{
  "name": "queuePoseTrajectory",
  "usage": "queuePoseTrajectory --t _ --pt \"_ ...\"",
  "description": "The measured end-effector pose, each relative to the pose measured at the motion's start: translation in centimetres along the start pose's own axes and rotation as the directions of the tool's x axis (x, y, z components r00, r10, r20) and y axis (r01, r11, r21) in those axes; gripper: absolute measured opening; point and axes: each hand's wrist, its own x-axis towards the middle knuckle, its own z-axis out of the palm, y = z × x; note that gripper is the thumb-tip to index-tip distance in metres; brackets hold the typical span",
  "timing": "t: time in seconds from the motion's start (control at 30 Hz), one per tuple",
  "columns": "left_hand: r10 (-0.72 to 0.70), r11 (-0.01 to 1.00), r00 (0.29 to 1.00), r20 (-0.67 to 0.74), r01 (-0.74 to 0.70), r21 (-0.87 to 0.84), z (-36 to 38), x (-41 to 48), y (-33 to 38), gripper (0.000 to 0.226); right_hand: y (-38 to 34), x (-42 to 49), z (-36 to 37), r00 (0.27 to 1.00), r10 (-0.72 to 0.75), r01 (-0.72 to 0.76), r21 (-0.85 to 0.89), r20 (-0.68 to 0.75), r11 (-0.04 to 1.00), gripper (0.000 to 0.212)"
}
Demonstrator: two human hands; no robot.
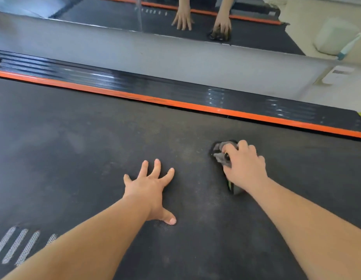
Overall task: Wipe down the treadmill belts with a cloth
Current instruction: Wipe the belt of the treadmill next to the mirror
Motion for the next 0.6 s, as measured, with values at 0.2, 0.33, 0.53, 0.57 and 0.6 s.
queuePoseTrajectory --t 0.2,0.33,0.53,0.57,0.6 --pt "0.02 0.999 1.0 0.002 -0.02 -0.029 -0.1 0.5 0.0 0.145 -5.5 7.3 -0.5 0.891 0.449 -0.452 0.207 0.064 0.868 0.047" --pt "0.024 0.999 1.0 0.001 -0.024 -0.042 -0.5 0.4 0.0 0.145 -10.9 4.9 -0.2 0.992 -0.056 0.084 0.257 -0.111 0.963 0.04" --pt "0.0 0.997 1.0 -0.012 -0.001 -0.076 -0.3 0.4 0.0 0.155 -3.7 7.3 0.6 0.94 -0.298 0.31 0.059 -0.165 0.949 0.043" --pt "-0.006 0.997 1.0 -0.013 0.005 -0.082 -0.2 0.4 0.0 0.157 -2.0 8.6 0.5 0.978 -0.121 0.13 0.048 -0.17 0.99 0.045" --pt "-0.008 0.997 1.0 -0.013 0.007 -0.083 -0.1 0.4 0.0 0.157 -0.9 9.7 0.6 0.983 0.059 -0.051 0.05 -0.173 0.997 0.046"
